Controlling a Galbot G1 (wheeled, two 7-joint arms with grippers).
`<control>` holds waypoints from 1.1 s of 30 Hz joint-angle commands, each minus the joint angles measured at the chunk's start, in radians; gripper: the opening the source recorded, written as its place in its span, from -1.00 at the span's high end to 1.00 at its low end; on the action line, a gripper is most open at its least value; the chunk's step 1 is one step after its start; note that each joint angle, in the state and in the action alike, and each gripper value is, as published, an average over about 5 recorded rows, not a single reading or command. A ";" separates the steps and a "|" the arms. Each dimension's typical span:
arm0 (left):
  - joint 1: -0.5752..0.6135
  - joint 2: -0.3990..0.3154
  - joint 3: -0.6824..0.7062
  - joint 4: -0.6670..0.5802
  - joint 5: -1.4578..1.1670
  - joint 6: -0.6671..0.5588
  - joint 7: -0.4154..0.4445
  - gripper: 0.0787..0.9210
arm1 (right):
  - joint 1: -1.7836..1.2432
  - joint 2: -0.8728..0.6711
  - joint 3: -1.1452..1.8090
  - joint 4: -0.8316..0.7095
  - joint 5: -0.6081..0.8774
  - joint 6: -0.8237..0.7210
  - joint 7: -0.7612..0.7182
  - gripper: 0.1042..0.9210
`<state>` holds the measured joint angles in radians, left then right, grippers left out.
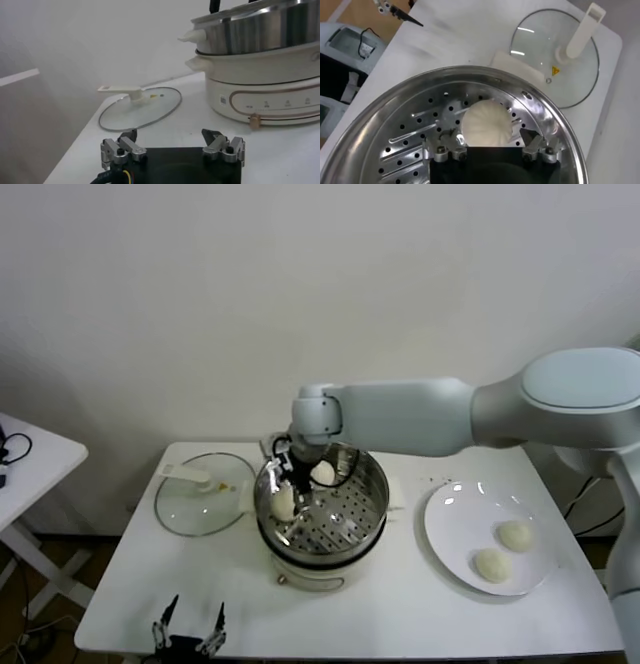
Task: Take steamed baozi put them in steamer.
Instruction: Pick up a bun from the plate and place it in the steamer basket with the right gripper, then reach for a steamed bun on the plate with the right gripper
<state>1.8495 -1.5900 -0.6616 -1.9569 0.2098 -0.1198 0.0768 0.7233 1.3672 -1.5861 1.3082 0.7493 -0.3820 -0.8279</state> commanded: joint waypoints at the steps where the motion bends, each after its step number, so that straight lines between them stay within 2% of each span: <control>1: 0.005 0.002 0.002 -0.006 0.006 0.000 0.000 -0.77 | 0.200 -0.188 -0.098 0.149 0.064 0.060 -0.084 -0.76; 7: 0.013 0.003 0.006 -0.014 0.015 -0.002 0.000 -0.77 | 0.337 -0.431 -0.249 0.269 0.019 0.110 -0.166 -0.76; 15: 0.012 0.000 0.009 -0.013 0.022 -0.005 0.000 -0.77 | 0.359 -0.690 -0.375 0.313 -0.228 0.198 -0.212 -0.76; 23: 0.013 -0.002 0.005 -0.016 0.023 -0.008 0.000 -0.77 | 0.131 -0.869 -0.292 0.304 -0.476 0.180 -0.169 -0.76; 33: 0.016 -0.008 0.003 -0.010 0.030 -0.006 0.000 -0.77 | -0.291 -0.969 0.055 0.224 -0.620 0.163 -0.147 -0.76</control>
<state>1.8645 -1.5969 -0.6578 -1.9695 0.2376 -0.1265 0.0769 0.7791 0.5671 -1.7775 1.5655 0.3251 -0.2277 -0.9806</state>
